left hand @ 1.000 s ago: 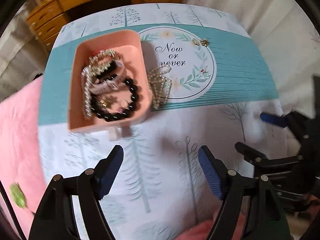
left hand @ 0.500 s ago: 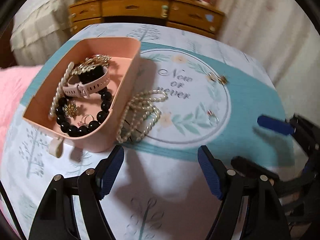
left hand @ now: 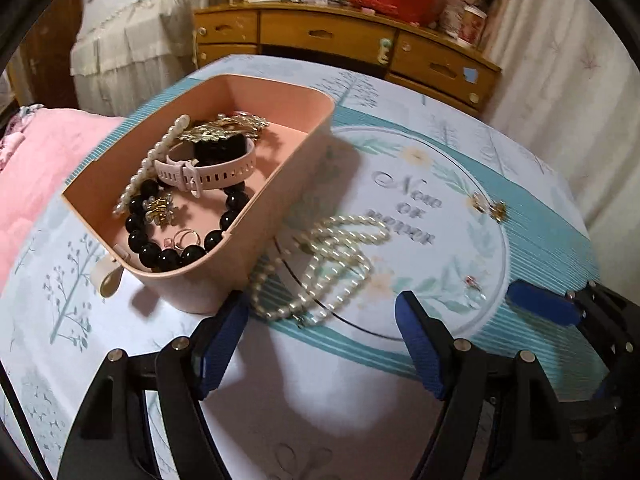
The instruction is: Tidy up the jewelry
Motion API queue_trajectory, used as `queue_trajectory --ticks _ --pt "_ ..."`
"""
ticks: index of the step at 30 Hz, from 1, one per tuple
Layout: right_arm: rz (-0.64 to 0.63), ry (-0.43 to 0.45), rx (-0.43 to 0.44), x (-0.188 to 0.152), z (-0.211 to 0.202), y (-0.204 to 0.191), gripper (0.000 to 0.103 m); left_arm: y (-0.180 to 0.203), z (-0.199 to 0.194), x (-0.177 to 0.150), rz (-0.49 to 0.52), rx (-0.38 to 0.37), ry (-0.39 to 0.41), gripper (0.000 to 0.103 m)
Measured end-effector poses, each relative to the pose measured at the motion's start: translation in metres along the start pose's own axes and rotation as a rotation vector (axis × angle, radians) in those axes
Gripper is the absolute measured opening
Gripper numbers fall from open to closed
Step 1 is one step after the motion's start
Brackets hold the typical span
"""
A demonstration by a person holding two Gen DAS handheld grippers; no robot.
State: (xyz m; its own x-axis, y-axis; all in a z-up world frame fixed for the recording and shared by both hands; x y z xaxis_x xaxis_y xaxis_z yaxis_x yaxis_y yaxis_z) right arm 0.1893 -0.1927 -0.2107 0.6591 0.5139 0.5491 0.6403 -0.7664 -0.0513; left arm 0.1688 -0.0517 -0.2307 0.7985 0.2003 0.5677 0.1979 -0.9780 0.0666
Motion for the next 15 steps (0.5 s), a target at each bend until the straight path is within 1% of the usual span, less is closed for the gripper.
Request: queue_trajectory --ticks 3,5,6,8,11,12,13,14,15 --pt "0.006 -0.014 -0.017 0.002 0.007 -0.001 0.054 0.005 0.006 0.004 0.051 0.013 0.008 0.074" --pt "0.02 -0.01 -0.021 0.004 0.01 0.0 0.053 0.008 0.008 0.005 0.076 0.036 0.028 0.074" --pt "0.017 -0.01 -0.031 0.004 0.012 0.0 0.052 0.007 0.009 0.006 0.078 0.033 0.034 0.074" --pt "0.008 0.0 -0.029 0.005 0.013 0.0 0.049 0.009 0.012 0.008 0.086 0.05 0.043 0.073" --pt "0.016 0.02 -0.029 0.004 0.013 0.001 0.041 0.013 0.013 0.009 0.1 0.055 0.058 0.071" --pt "0.013 0.027 -0.028 0.003 0.013 0.001 0.033 0.011 0.012 0.009 0.096 0.056 0.06 0.063" --pt "0.017 0.03 -0.016 0.003 0.013 0.001 0.03 0.01 0.011 0.009 0.091 0.057 0.067 0.057" --pt "0.022 0.033 -0.025 0.003 0.013 0.001 0.015 0.01 0.009 0.009 0.089 0.061 0.074 0.042" --pt "0.032 0.035 -0.023 0.004 0.013 0.001 0.015 0.009 0.007 0.007 0.091 0.061 0.078 0.028"
Point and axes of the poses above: each gripper's, at about its wrist camera, not at the fingertips, and z roughly the way its jaws point, y to its right, x to its top, the point moved 1 cm from there along z, roughly the way its jaws point, and after that the axes turned 6 degrees about z, right-handed, at the moved point
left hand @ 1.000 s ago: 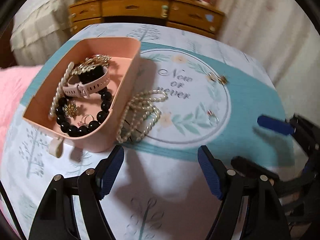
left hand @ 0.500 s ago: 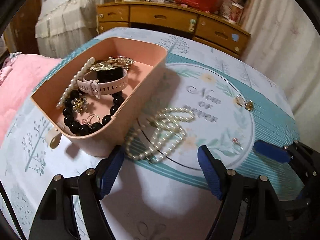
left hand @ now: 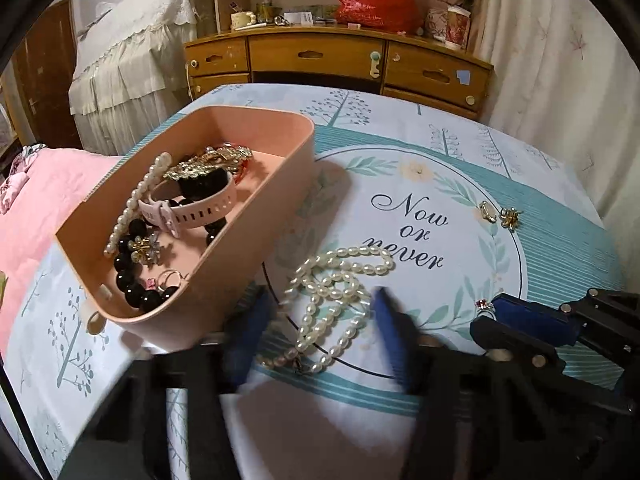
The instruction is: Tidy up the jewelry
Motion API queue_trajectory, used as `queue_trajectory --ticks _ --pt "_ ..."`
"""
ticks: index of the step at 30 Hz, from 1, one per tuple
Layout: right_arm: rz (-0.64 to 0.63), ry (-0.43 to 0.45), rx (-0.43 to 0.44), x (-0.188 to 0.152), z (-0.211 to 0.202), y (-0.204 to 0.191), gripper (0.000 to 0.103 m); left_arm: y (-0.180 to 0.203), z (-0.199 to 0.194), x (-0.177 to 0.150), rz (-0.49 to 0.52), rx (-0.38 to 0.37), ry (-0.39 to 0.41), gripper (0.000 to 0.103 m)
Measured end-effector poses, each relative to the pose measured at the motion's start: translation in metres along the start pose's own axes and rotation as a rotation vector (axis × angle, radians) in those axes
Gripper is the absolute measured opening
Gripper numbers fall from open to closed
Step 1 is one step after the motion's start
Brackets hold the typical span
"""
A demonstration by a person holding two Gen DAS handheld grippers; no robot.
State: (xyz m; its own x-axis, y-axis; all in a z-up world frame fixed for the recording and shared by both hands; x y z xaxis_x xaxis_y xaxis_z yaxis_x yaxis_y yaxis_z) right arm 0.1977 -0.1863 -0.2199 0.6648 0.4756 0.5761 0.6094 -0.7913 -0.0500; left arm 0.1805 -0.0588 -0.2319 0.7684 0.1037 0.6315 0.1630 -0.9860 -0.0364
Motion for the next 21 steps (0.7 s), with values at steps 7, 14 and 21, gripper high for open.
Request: queue_trajectory --ticks 7,14,21 --pt "0.038 -0.03 0.017 0.006 0.0 0.002 0.013 0.002 -0.008 -0.006 0.011 -0.031 -0.015 0.007" --pt "0.166 -0.053 0.063 0.004 -0.003 0.01 0.0 -0.007 -0.021 -0.006 -0.014 -0.128 -0.091 0.002" --pt "0.235 -0.012 0.11 0.007 -0.021 0.01 0.0 -0.018 -0.059 0.015 0.02 -0.198 -0.079 0.002"
Point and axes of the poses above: each gripper's, at about its wrist camera, not at the fingertips, and z roughly the way its jaws point, y to its right, x to its top, the point moved 1 cm from there along z, roughly the way its jaws point, and after that the axes turned 6 degrees about z, right-handed, at the moved point
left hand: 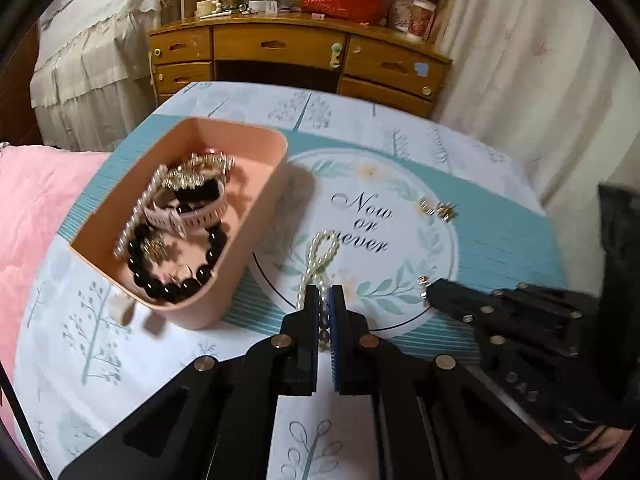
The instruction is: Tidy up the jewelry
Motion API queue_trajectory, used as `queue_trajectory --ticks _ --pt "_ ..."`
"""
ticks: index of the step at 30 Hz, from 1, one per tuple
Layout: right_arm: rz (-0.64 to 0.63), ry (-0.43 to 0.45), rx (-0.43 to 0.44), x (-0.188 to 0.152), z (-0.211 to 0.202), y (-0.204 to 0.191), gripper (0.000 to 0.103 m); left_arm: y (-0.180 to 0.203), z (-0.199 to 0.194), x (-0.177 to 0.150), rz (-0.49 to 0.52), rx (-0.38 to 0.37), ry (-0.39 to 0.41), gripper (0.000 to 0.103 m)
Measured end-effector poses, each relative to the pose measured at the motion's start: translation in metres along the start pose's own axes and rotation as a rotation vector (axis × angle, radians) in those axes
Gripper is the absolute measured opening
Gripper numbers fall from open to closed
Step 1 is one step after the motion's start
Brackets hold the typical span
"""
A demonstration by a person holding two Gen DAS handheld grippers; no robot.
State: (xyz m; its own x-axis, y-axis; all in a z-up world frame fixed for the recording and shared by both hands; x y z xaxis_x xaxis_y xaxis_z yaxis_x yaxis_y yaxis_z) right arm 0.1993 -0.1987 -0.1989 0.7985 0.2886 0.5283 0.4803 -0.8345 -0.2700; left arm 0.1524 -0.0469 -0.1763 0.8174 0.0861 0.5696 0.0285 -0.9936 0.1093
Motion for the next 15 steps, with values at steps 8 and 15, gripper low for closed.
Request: queue_trajectory --ticks 8,15 --pt "0.004 0.063 0.067 0.018 -0.02 -0.025 0.0 -0.016 -0.069 0.051 0.01 0.027 0.111 0.002" --pt "0.02 0.138 0.159 0.044 -0.028 -0.057 0.0 -0.025 -0.119 0.092 0.028 0.089 0.233 0.002"
Point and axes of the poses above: each gripper's, at about its wrist camera, not at the fingertips, and z roughly the way its jaws point, y to its right, x to its top, the point moved 1 cm from there along z, roughly the way its jaws point, and after that the axes turned 6 degrees about z, right-handed, at the moved point
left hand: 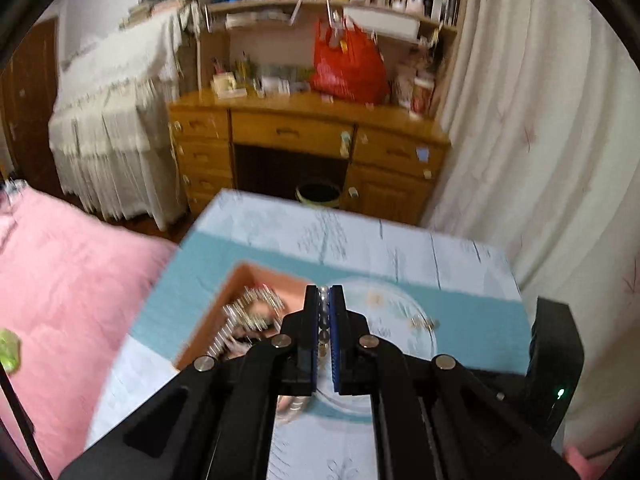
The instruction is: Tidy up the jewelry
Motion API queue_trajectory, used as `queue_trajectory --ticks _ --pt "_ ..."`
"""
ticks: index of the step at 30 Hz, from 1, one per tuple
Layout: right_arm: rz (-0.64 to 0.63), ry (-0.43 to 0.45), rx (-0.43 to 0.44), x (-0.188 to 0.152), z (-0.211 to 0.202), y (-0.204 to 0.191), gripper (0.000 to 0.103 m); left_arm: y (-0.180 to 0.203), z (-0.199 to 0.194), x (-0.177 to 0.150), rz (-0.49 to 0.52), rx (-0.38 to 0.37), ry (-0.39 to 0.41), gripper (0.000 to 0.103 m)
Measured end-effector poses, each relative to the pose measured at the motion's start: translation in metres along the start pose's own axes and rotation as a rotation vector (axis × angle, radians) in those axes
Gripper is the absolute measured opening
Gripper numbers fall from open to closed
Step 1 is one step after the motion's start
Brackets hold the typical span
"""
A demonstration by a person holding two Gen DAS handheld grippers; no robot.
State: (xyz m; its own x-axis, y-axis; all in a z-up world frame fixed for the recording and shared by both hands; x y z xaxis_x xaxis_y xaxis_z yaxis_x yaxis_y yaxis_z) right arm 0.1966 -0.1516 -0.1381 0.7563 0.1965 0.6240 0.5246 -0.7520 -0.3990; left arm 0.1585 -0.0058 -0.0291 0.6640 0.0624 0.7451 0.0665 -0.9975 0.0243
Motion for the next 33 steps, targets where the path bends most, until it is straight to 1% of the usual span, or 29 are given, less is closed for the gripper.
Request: queue_trajectory --ticks 3,5,8,10,12,13,14,15,16,17,18,19,21,22,23,24,26,30,33 --pt "0.012 0.027 0.052 0.014 0.008 -0.012 0.0 -0.006 -0.009 0.013 0.028 0.047 0.05 0.002" --pt "0.006 0.038 0.066 0.021 0.015 -0.021 0.0 -0.012 -0.01 0.017 0.037 0.078 0.065 0.002" --pt "0.011 0.059 0.084 0.03 0.022 -0.03 0.0 -0.022 -0.004 0.015 0.041 0.105 0.073 0.003" --pt "0.016 0.07 0.088 0.033 0.029 -0.036 0.0 -0.03 0.006 0.009 0.039 0.123 0.055 0.003" --pt "0.025 0.076 0.086 0.033 0.035 -0.039 0.0 -0.037 0.017 -0.001 0.029 0.114 0.042 0.003" --pt "0.051 0.082 0.094 0.031 0.041 -0.038 0.0 -0.04 0.023 -0.008 0.021 0.102 0.036 0.003" --pt "0.076 0.086 0.106 0.029 0.045 -0.037 0.001 -0.044 0.032 -0.015 0.009 0.111 0.016 0.003" --pt "0.11 0.085 0.128 0.024 0.054 -0.035 0.001 -0.046 0.04 -0.022 -0.006 0.143 -0.014 0.004" --pt "0.131 0.072 0.138 0.018 0.063 -0.033 0.002 -0.051 0.049 -0.027 -0.034 0.181 -0.065 0.006" --pt "0.15 0.045 0.125 0.013 0.071 -0.031 0.005 -0.055 0.056 -0.03 -0.061 0.189 -0.105 0.014" --pt "0.168 0.008 0.096 0.009 0.078 -0.029 0.009 -0.061 0.06 -0.032 -0.098 0.177 -0.133 0.023" --pt "0.195 -0.039 0.058 0.004 0.085 -0.026 0.01 -0.063 0.061 -0.033 -0.117 0.174 -0.135 0.025" --pt "0.222 -0.048 0.061 0.001 0.085 -0.022 0.011 -0.067 0.059 -0.032 -0.131 0.175 -0.123 0.038" --pt "0.228 -0.037 0.062 0.001 0.083 -0.022 0.013 -0.067 0.057 -0.031 -0.127 0.173 -0.119 0.042" --pt "0.223 -0.024 0.053 0.002 0.079 -0.022 0.02 -0.068 0.055 -0.03 -0.124 0.17 -0.113 0.051" --pt "0.213 -0.015 0.043 0.003 0.077 -0.023 0.031 -0.068 0.053 -0.03 -0.122 0.164 -0.107 0.057" --pt "0.192 0.002 0.02 0.004 0.074 -0.023 0.042 -0.066 0.054 -0.028 -0.116 0.152 -0.105 0.061" --pt "0.178 0.04 -0.033 0.007 0.063 -0.013 0.043 -0.062 0.06 -0.029 -0.114 0.138 -0.123 0.064" --pt "0.182 0.088 -0.121 0.008 0.05 0.006 0.043 -0.054 0.067 -0.032 -0.11 0.122 -0.136 0.064"
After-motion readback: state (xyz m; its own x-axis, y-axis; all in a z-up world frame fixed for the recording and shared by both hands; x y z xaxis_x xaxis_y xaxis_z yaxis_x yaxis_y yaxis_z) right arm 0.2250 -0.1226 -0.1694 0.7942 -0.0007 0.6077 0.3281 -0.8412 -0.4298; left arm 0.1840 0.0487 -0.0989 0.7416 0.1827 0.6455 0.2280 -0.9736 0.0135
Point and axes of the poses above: each gripper's, at about its wrist camera, not at the fingertips, and z roughly the way its jaws point, y to its right, x to its top, the point moved 1 cm from there along z, roughly the way its jaws point, and after that the axes turned 6 degrees about z, right-handed, at the moved point
